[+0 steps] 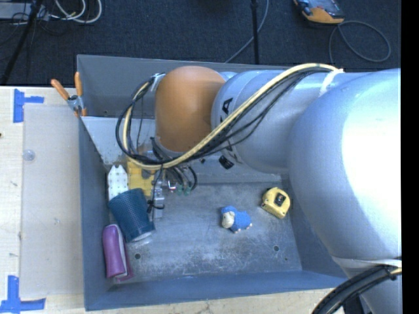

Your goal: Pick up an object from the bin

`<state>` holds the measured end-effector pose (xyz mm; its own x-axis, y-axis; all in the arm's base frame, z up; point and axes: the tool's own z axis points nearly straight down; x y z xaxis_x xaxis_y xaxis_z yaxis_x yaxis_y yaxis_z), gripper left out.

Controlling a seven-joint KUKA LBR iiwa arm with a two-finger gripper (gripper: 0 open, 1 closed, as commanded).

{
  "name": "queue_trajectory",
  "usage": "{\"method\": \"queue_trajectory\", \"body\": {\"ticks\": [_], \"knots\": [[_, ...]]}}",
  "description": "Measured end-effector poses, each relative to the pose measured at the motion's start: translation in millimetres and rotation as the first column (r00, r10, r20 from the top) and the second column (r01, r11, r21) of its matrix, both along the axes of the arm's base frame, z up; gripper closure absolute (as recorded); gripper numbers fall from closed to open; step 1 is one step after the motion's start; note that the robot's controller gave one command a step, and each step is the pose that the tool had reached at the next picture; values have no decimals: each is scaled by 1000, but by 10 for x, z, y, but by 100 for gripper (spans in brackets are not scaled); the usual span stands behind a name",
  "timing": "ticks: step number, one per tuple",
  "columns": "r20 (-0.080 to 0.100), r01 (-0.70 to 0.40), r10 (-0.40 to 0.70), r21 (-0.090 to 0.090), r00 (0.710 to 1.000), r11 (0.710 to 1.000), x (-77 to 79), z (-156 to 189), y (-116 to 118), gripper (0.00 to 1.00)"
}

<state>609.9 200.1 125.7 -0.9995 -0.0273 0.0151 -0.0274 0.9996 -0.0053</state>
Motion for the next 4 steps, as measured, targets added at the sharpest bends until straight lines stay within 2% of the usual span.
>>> {"method": "queue_trajectory", "body": {"ticks": [1,2,3,4], "knots": [[15,-279,279,6,960,960,-128,85,93,0],[9,-389,389,8,921,921,-42,-168,-19,0],[22,-476,476,-15,879,879,-90,-350,110,100],[31,-571,571,-18,820,821,-79,-349,145,100]]}}
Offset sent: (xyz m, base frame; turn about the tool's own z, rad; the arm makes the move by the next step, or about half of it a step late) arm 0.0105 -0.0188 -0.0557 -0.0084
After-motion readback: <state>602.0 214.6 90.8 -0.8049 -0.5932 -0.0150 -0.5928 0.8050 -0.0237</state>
